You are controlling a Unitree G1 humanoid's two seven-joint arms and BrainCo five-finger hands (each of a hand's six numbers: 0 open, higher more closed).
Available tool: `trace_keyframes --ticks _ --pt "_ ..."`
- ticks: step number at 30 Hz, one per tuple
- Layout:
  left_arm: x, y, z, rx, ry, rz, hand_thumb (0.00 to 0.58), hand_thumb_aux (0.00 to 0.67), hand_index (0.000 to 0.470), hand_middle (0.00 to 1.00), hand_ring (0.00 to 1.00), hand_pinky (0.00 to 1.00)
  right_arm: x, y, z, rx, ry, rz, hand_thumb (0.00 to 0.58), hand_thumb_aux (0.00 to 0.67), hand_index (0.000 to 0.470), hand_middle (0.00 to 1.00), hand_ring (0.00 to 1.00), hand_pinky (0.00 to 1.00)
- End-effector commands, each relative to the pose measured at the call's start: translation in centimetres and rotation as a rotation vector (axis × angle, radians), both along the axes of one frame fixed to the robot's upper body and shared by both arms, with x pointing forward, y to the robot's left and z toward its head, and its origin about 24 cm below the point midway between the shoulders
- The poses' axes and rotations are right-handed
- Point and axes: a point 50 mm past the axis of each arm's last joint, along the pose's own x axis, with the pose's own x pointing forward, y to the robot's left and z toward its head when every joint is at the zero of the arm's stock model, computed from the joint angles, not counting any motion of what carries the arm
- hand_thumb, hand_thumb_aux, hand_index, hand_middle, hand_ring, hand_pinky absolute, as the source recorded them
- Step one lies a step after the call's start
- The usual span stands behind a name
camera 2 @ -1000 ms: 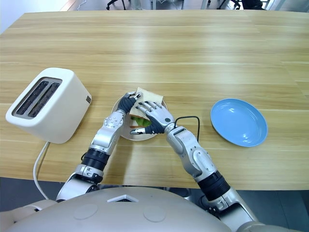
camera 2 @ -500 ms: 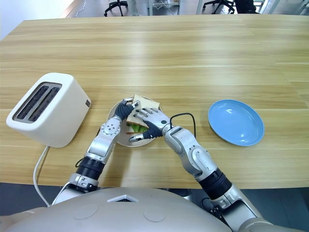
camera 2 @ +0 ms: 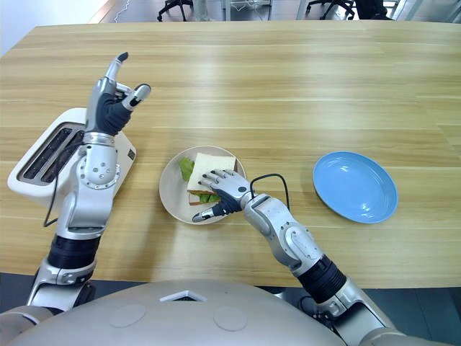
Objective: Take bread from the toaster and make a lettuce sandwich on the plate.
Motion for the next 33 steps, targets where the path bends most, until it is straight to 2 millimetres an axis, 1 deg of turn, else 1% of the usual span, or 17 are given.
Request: trace_keyframes --ticks 1,2,3,4,7,11,13,15,17,20,21,25,27,28,29,30,33 --pt "-0.4 0.4 -0.6 -0.018 0.054 -0.021 0.0 0.0 0.0 0.49 0.49 0.49 -1.5 -1.6 -3.8 -0.113 0.183 -0.025 0.0 0.0 0.0 0.0 0.0 0.0" --pt "-0.4 0.4 -1.2 -0.035 0.08 -0.038 0.0 0.0 0.0 0.24 0.24 0.24 -1.1 -1.5 -2.9 -0.067 0.142 -0.033 0.0 0.0 0.0 0.0 0.0 0.0" --pt "-0.5 0.5 -1.8 -0.046 0.106 -0.054 0.0 0.0 0.0 0.24 0.24 0.24 -0.6 -1.4 -1.8 -0.018 0.094 -0.045 0.0 0.0 0.0 0.0 0.0 0.0" --pt "-0.7 0.5 -2.4 -0.064 0.133 -0.069 0.0 0.0 0.0 0.0 0.0 0.0 -0.2 -1.4 -0.7 0.034 0.049 -0.059 0.0 0.0 0.0 0.0 0.0 0.0" --pt "-1.2 1.2 -4.0 -0.124 0.201 -0.101 0.0 0.0 0.0 0.0 0.0 0.0 1.0 -2.2 3.7 0.243 -0.117 -0.117 0.0 0.0 0.0 0.0 0.0 0.0" --pt "-2.0 2.0 -4.4 -0.159 0.234 -0.161 0.0 0.0 0.0 0.0 0.0 0.0 1.5 -4.1 8.9 0.459 -0.306 -0.196 0.0 0.0 0.0 0.0 0.0 0.0" --pt "-2.3 2.4 -4.1 -0.172 0.228 -0.189 0.0 0.0 0.0 0.0 0.0 0.0 1.3 -5.0 10.8 0.559 -0.369 -0.227 0.0 0.0 0.0 0.0 0.0 0.0" --pt "-2.5 2.7 -3.7 -0.193 0.216 -0.225 0.0 0.0 0.0 0.0 0.0 0.0 1.0 -5.9 12.1 0.63 -0.409 -0.257 0.0 0.0 0.0 0.0 0.0 0.0" --pt "-2.7 3.0 -3.2 -0.196 0.209 -0.263 0.0 0.0 0.0 0.0 0.0 0.0 0.7 -6.4 12.5 0.679 -0.409 -0.276 0.0 0.0 0.0 0.0 0.0 0.0" --pt "-3.1 3.1 -3.0 -0.169 0.245 -0.351 0.0 0.0 0.0 0.0 0.0 0.0 0.2 -6.9 11.7 0.664 -0.317 -0.283 0.0 0.0 0.0 0.0 0.0 0.0" --pt "-3.2 3.1 -3.3 -0.15 0.291 -0.388 0.0 0.0 0.0 0.0 0.0 0.0 -0.1 -7.1 11.1 0.642 -0.252 -0.283 0.0 0.0 0.0 0.0 0.0 0.0" --pt "-4.6 3.4 -6.3 0.048 0.631 -0.521 0.0 0.0 0.0 0.0 0.0 0.0 -2.2 -7.9 7.7 0.456 0.047 -0.204 0.0 0.0 0.0 0.0 0.0 0.0" --pt "-5.3 4.0 -6.7 0.085 0.714 -0.543 0.0 0.0 0.0 0.0 0.0 0.0 -3.1 -8.5 6.8 0.402 0.145 -0.191 0.0 0.0 0.0 0.0 0.0 0.0" --pt "-5.5 4.1 -6.8 0.083 0.747 -0.561 0.458 0.363 0.249 0.44 0.44 0.44 -3.4 -8.6 6.5 0.385 0.177 -0.185 0.464 0.37 0.254 0.31 0.31 0.31" --pt "-5.8 4.1 -6.8 0.082 0.774 -0.583 0.531 0.476 0.327 0.75 0.75 0.75 -3.6 -8.7 6.3 0.376 0.212 -0.184 0.575 0.61 0.419 0.9 0.9 0.9" --pt "-6.3 4.0 -6.8 0.071 0.813 -0.615 0.58 0.67 0.46 1.0 1.0 1.0 -3.9 -8.7 6.1 0.359 0.248 -0.167 0.58 0.67 0.46 1.0 1.0 1.0" --pt "-7.7 3.5 -7.4 0.098 0.94 -0.707 0.58 0.67 0.46 1.0 1.0 1.0 -4.6 -8.5 6.0 0.333 0.336 -0.126 0.58 0.67 0.46 1.0 1.0 1.0"
